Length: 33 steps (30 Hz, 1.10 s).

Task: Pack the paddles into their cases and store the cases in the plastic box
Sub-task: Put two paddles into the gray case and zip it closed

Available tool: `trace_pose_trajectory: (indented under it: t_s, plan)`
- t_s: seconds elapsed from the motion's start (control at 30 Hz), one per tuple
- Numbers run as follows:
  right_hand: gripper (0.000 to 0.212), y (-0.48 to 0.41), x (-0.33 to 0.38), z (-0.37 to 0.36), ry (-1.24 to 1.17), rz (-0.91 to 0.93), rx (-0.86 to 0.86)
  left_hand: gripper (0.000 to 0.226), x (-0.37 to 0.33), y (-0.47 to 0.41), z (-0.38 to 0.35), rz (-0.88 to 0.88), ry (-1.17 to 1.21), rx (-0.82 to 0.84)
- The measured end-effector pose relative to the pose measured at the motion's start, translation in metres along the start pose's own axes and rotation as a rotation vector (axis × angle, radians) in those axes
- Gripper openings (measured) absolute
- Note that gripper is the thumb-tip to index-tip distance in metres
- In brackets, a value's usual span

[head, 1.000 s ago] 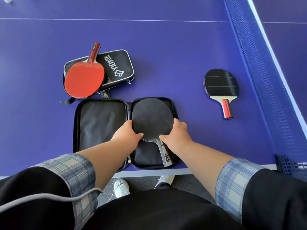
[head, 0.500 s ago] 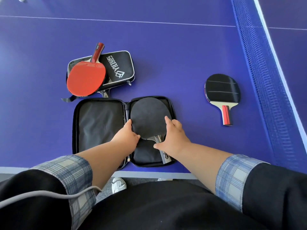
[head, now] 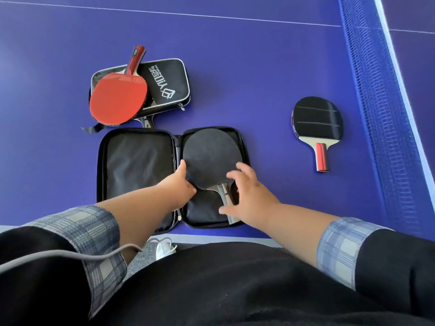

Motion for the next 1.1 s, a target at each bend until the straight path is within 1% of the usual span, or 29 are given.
trace_pose_trajectory:
  t_s: [0.07,0.13,0.2,0.23,0.37,0.5,0.57,0.63,0.7,0.77,0.8,0.87,0.9,0.93,1.0,1.07,1.1]
  plan:
    - [0.066,0.018,0.006,-0.010,0.125,0.150,0.088,0.079,0.000,-0.003,0.001,-0.004,0.012,-0.006]
    - [0.053,0.031,0.003,-0.021,0.319,0.240,0.158,0.086,-0.002,-0.003,0.001,-0.019,0.000,-0.022]
    - [0.042,0.031,-0.001,-0.021,0.463,0.252,0.149,0.088,-0.002,-0.004,0.000,-0.020,-0.003,-0.012]
    - [0.040,0.028,-0.001,-0.019,0.493,0.238,0.141,0.089,-0.002,-0.004,-0.001,-0.024,-0.010,-0.007]
    - [0.046,0.023,-0.001,-0.019,0.515,0.179,0.150,0.098,-0.004,-0.004,0.001,-0.032,-0.002,-0.023]
    - [0.044,0.024,-0.012,-0.018,0.330,0.049,0.113,0.103,-0.002,-0.007,0.001,-0.032,-0.011,-0.018]
    - [0.041,0.021,-0.018,-0.020,0.252,-0.035,0.137,0.106,-0.002,-0.008,0.002,-0.026,-0.002,-0.014]
    - [0.041,0.019,-0.018,-0.019,0.246,-0.067,0.191,0.107,-0.003,-0.007,0.003,-0.022,0.001,0.000]
    - [0.044,0.017,-0.011,-0.015,0.290,-0.033,0.236,0.107,-0.004,-0.006,0.002,-0.014,-0.007,0.012]
    - [0.049,0.012,-0.001,-0.008,0.331,0.023,0.238,0.105,-0.003,-0.005,0.001,-0.008,-0.008,0.016]
    - [0.050,0.007,0.005,-0.002,0.343,0.053,0.204,0.105,-0.003,-0.004,0.001,-0.007,0.001,0.014]
    - [0.049,-0.006,0.022,0.013,0.351,0.125,0.073,0.104,-0.003,-0.003,0.003,-0.002,0.027,0.012]
    - [0.052,-0.013,0.030,0.018,0.354,0.155,0.020,0.104,-0.003,-0.003,0.003,0.002,0.040,0.011]
    - [0.058,-0.021,0.035,0.020,0.362,0.166,0.005,0.103,-0.004,-0.002,0.004,-0.001,0.058,0.009]
    - [0.072,-0.037,0.038,0.011,0.411,0.150,0.079,0.098,-0.006,-0.001,0.003,-0.010,0.090,0.027]
    - [0.078,-0.048,0.037,0.000,0.490,0.131,0.162,0.091,-0.008,0.001,-0.001,-0.016,0.119,0.090]
    - [0.078,-0.052,0.036,-0.002,0.511,0.123,0.167,0.093,-0.006,0.001,0.000,-0.009,0.157,0.105]
Point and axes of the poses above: each hand's wrist, its own y-axis away from the middle knuckle, its own z-axis out of the back of the hand, x = y × z, the point moved 10 cm from there along -y, towards the middle knuckle, and after that the axes turned 7 degrees about z, right-handed, at the moved point
